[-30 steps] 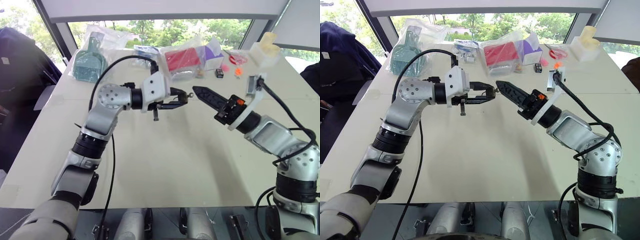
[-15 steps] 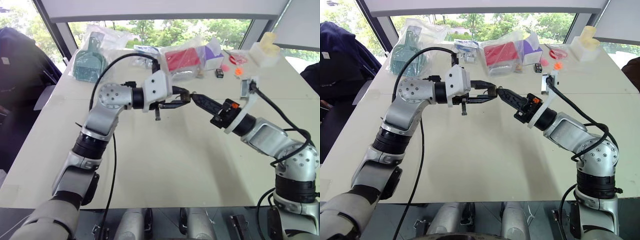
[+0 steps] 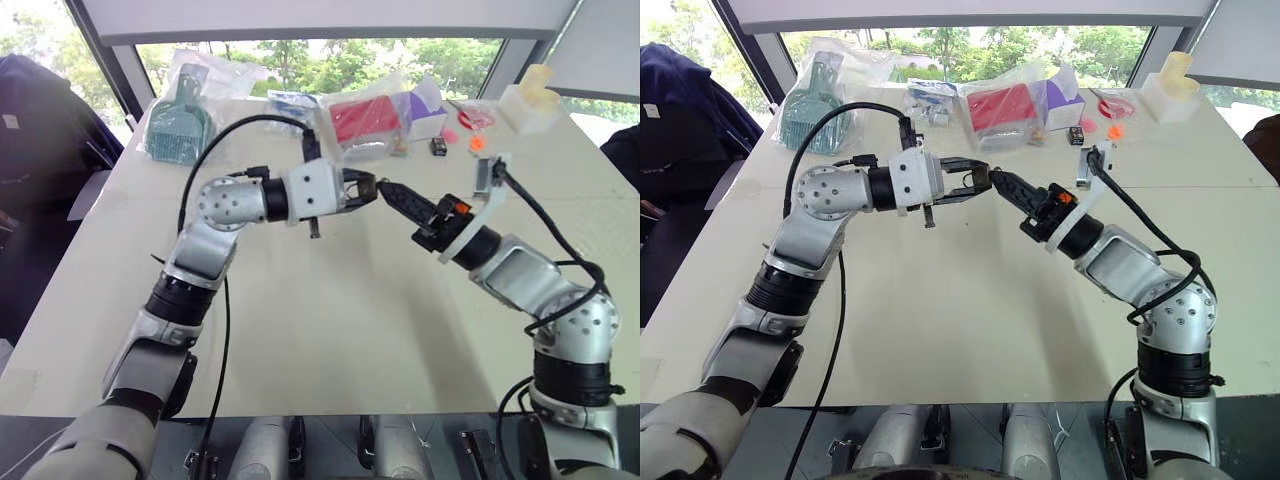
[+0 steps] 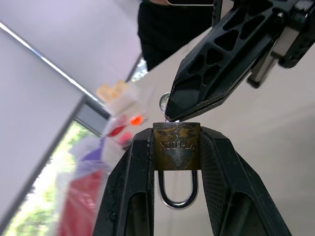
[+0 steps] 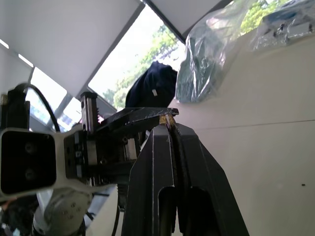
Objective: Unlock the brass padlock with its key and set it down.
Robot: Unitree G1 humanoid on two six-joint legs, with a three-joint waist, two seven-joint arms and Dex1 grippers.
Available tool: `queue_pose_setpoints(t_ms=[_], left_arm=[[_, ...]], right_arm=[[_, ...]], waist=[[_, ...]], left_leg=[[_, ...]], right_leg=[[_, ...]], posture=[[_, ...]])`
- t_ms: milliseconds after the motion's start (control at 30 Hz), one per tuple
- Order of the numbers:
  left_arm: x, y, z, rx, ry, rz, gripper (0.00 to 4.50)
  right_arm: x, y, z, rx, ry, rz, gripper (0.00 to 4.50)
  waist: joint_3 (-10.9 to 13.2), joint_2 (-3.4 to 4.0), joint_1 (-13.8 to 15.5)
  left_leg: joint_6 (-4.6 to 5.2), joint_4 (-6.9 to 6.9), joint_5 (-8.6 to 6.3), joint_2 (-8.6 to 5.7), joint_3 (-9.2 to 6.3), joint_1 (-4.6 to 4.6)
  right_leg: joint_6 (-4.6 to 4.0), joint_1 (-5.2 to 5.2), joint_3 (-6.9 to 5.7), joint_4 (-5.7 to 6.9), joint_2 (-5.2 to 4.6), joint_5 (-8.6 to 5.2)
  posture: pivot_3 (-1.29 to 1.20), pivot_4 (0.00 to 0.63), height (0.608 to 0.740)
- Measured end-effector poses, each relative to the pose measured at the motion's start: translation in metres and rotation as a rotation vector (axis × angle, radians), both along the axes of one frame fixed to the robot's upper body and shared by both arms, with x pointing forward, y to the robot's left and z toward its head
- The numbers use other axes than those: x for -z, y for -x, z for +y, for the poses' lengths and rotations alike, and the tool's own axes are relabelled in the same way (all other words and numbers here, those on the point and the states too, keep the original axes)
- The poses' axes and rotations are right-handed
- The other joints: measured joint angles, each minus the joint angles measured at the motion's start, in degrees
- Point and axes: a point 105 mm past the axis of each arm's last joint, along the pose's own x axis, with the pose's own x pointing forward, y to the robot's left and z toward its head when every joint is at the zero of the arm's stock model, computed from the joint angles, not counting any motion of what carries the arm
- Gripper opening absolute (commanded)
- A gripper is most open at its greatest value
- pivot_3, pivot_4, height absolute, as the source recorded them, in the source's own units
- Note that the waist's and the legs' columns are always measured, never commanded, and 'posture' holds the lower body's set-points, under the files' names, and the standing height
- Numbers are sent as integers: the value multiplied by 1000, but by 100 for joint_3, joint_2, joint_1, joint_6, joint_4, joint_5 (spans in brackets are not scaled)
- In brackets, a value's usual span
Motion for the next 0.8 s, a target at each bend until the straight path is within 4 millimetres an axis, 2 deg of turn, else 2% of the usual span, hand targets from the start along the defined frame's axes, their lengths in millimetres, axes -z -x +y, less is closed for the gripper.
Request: queue_pose_setpoints(t_ms=[167,500,667,800], left_arm=[[1,-4,0,-38,-6,-167,707],[4,-9,-1,-100,-6,-390,707],[3,-10,0,-130,-4,-463,707],[5,-11,0,-131,-6,-451,707]], right_arm=[[3,-4,5,29,-99,62,36],[5,-9,12,58,-267,170,36],[3,-11,15,58,-373,237,36],[3,-12,13,76,-339,230,36]], waist=[[0,0,5],[-1,1,-9],[-1,1,-5],[-1,2,-7]], left_leg=[[-6,-1,3,0,1,-1],[-5,-4,3,1,3,0],[-6,-4,4,1,4,0],[-6,-5,4,1,4,0]], right_leg=[[0,1,0,0,-1,0],[2,-1,0,2,0,1],[2,-1,0,10,0,1],[2,-1,0,9,0,1]], posture=[[0,150,735],[0,150,735],[0,150,735],[0,150,735]])
